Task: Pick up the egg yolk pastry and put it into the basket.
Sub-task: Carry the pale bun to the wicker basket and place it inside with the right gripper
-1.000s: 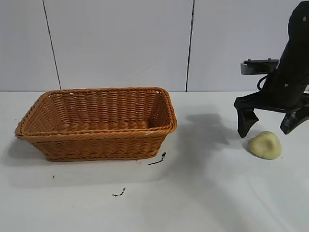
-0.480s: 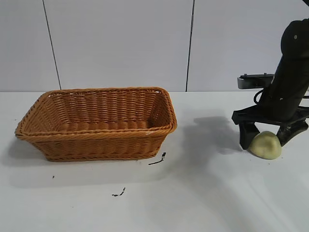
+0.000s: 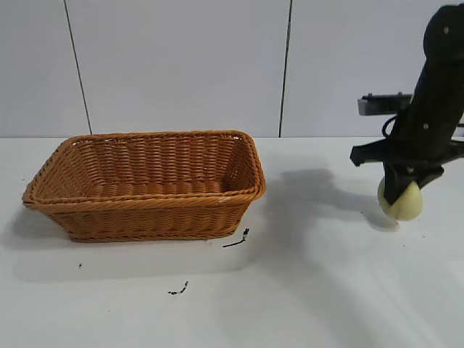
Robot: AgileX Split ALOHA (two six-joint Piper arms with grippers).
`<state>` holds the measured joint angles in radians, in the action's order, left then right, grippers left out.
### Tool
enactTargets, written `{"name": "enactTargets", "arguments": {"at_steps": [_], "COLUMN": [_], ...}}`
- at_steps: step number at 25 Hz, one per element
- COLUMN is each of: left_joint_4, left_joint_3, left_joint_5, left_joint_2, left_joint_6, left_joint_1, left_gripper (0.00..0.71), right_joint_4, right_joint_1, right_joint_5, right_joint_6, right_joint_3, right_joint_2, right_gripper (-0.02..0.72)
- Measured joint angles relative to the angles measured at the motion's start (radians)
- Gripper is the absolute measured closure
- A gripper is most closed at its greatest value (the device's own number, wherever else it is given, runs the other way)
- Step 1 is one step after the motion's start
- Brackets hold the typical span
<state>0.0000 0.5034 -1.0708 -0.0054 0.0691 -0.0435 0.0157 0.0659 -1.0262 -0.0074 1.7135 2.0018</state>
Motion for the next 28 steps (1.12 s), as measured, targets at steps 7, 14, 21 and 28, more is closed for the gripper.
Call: {"name": "enactTargets", "arguments": {"at_steps": [7,14,21,28], "left_joint_4": [0.0,0.0,0.0,0.0], "left_joint_3": [0.0,0.0,0.0,0.0], "left_joint_5": [0.0,0.0,0.0,0.0], "left_joint_2": [0.0,0.0,0.0,0.0], "left_joint_6": [0.0,0.0,0.0,0.0], "left_joint_1": [0.0,0.0,0.0,0.0], "left_gripper": [0.014,0.014,0.014,0.014], "right_joint_4": [-0.016,-0.024,-0.016,-0.016], "right_joint_1": [0.083,0.296,0.495,0.571], "right_joint_5": [-0.077,-0.077,0.025,0.162], "right_joint_6": [0.007,0.031,0.048,0.052], "right_joint_3": [0.16,0.277,0.333,0.335], "right_joint_2": [0.001,0.081,0.203,0.339], "right_gripper": [0.622,0.622,0.622,0.622]}}
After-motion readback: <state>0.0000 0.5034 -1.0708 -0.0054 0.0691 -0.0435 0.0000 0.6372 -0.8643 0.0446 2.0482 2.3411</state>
